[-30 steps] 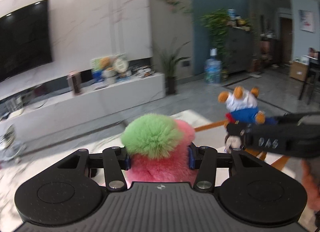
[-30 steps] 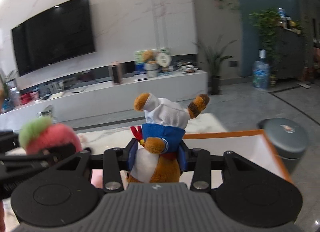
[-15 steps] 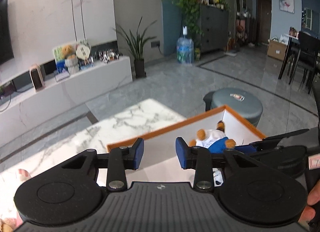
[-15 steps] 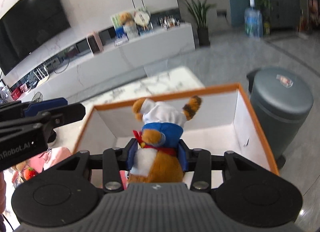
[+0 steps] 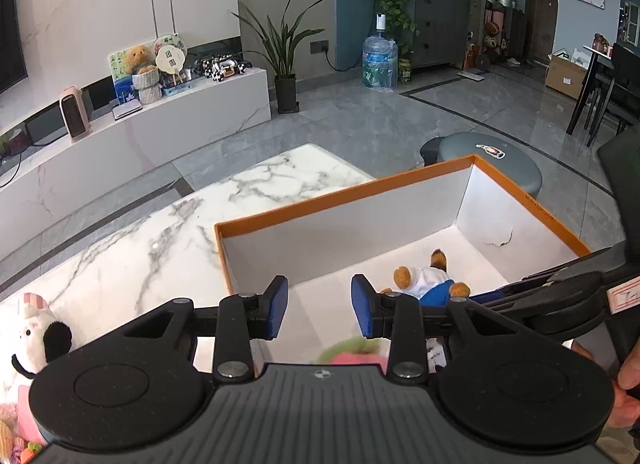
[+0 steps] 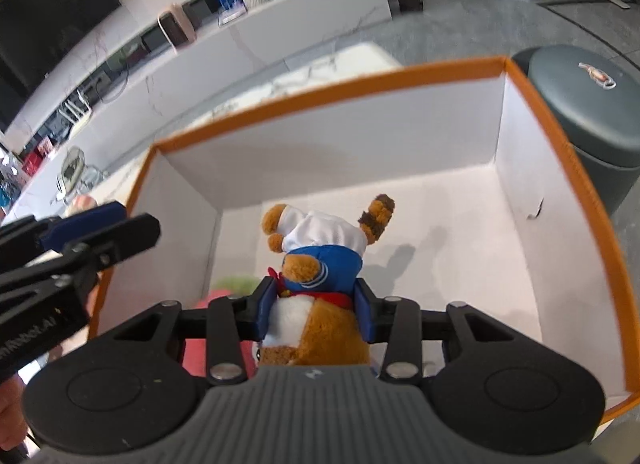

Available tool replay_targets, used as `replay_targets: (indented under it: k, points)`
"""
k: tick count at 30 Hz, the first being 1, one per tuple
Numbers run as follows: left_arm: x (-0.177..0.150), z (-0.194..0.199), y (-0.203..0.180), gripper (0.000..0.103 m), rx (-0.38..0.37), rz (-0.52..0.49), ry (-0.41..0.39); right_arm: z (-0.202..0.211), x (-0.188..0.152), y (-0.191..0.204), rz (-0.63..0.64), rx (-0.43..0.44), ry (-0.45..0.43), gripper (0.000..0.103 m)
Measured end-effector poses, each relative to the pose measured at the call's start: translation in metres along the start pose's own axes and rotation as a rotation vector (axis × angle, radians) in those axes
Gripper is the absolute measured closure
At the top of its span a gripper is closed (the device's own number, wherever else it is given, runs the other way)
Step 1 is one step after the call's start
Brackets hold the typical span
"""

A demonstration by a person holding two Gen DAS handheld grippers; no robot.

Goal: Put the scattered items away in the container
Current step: 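Carry both toys over the orange box and open both tools to drop them, then lift both tools out of the box and return over the toy pile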

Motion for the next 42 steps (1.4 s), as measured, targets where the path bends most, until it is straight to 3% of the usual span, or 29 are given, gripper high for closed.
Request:
replay_targets:
  k: [18,21,23,27,31,33,36,42]
  points:
    - [-0.015,0.007,0.01,0.056,0.0,0.016,0.048,-0.026,-0.005,0.012,0.029,-0.089,0.074,0.059]
    - [-0.017,0.009,0.01,0.056,-0.005,0.015,0.053,-0.026,-0.006,0.013,0.037,-0.103,0.074,0.056]
    - [-0.017,0.01,0.01,0.056,-0.009,0.017,0.054,-0.024,-0.007,0.013,0.047,-0.115,0.076,0.048]
    - [-0.018,0.012,0.011,0.055,-0.015,0.023,0.053,-0.02,-0.005,0.011,0.047,-0.137,0.074,0.046]
    - [-0.019,0.016,0.011,0.055,-0.02,0.032,0.047,-0.011,-0.005,0.007,0.036,-0.132,0.074,0.044]
    - [-0.02,0.019,0.012,0.049,-0.011,0.043,0.045,-0.012,-0.009,0.007,0.039,-0.129,0.094,0.044]
    - [-0.023,0.024,0.014,0.049,-0.004,0.065,0.047,-0.022,-0.013,0.01,0.039,-0.14,0.134,0.046]
    - [-0.027,0.034,0.018,0.049,0.024,0.078,0.054,-0.03,-0.015,0.026,0.017,-0.074,0.156,0.049]
Point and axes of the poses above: each gripper's, at about its wrist camera, not at the fingertips, and z roughly against the way its jaws point, y to its left, x to its top, the point moved 5 cm from there along -z, roughly the way its jaws point, and after that the axes turned 11 degrees about -x, right-handed, at the moved point
